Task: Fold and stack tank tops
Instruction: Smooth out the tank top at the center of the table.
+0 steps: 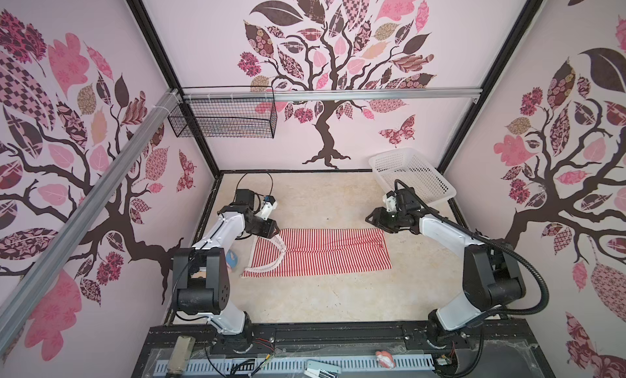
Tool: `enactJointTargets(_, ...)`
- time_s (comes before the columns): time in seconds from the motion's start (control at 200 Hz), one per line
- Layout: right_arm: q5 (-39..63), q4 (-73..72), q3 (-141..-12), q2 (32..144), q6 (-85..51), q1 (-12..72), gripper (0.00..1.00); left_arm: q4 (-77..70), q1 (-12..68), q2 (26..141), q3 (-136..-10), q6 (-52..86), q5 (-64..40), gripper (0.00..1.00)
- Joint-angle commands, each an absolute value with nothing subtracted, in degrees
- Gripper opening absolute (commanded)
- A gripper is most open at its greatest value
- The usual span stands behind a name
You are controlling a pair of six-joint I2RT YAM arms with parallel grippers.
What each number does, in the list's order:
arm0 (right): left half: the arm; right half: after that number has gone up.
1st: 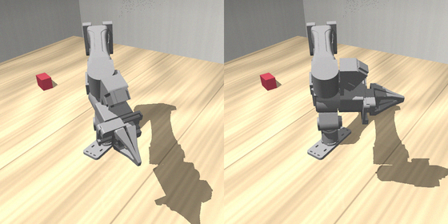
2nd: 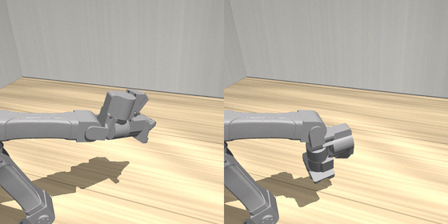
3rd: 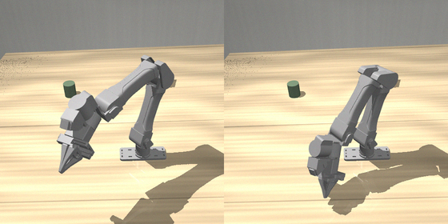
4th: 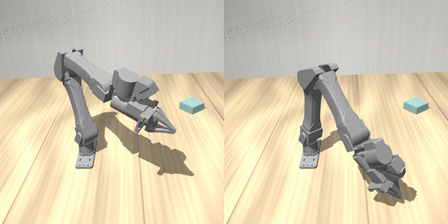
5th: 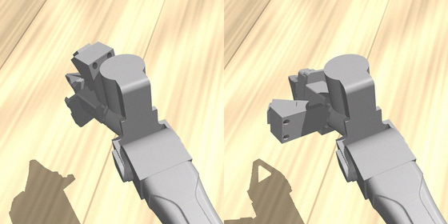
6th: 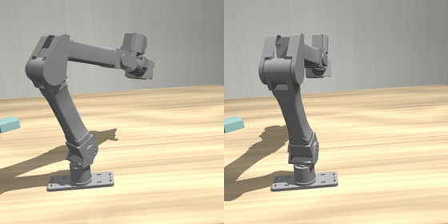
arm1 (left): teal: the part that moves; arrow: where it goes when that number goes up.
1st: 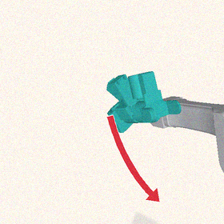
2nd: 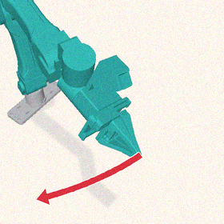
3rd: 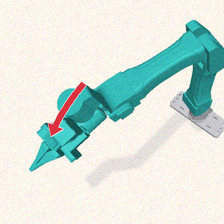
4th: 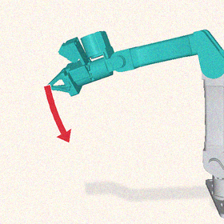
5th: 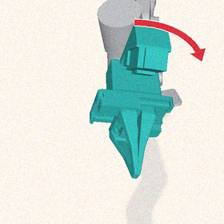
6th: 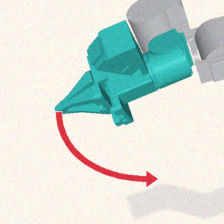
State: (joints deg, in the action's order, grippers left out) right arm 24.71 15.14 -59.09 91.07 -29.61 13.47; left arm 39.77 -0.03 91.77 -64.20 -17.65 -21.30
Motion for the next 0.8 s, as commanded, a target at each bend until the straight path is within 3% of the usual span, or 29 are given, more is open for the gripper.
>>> enactJointTargets(0.0, 25.31, 17.17, -58.86, 91.65, -29.62, 15.44, 0.57, 37.98, -0.09, 93.51, -65.67, -17.0, -13.94, 0.46)
enactJointTargets(0.08, 25.53, 16.42, -57.78, 92.24, -29.79, 16.67, 0.59, 37.51, -0.13, 94.92, -66.48, -16.05, -10.7, 0.65)
enactJointTargets(0.13, 25.66, 15.72, -56.97, 92.4, -29.97, 17.28, 0.59, 36.65, -0.26, 95.18, -66.45, -15.55, -9.23, 0.66)
enactJointTargets(0.29, 26.54, 14.42, -55.17, 92.81, -30.23, 17.73, 0.61, 31.88, -0.26, 93.85, -64.53, -15.13, -0.28, 0.67)
enactJointTargets(0.505, 27.23, 13.29, -54.49, 94.15, -30.4, 17.84, 0.62, 28.59, -0.35, 92.21, -62.18, -18.29, 3.39, 0.65)
enactJointTargets(0.796, 26.46, 13.48, -53.66, 94.05, -30.19, 17.92, 0.62, 26.38, -0.53, 94.76, -60.68, -21.72, 8.39, 0.49)
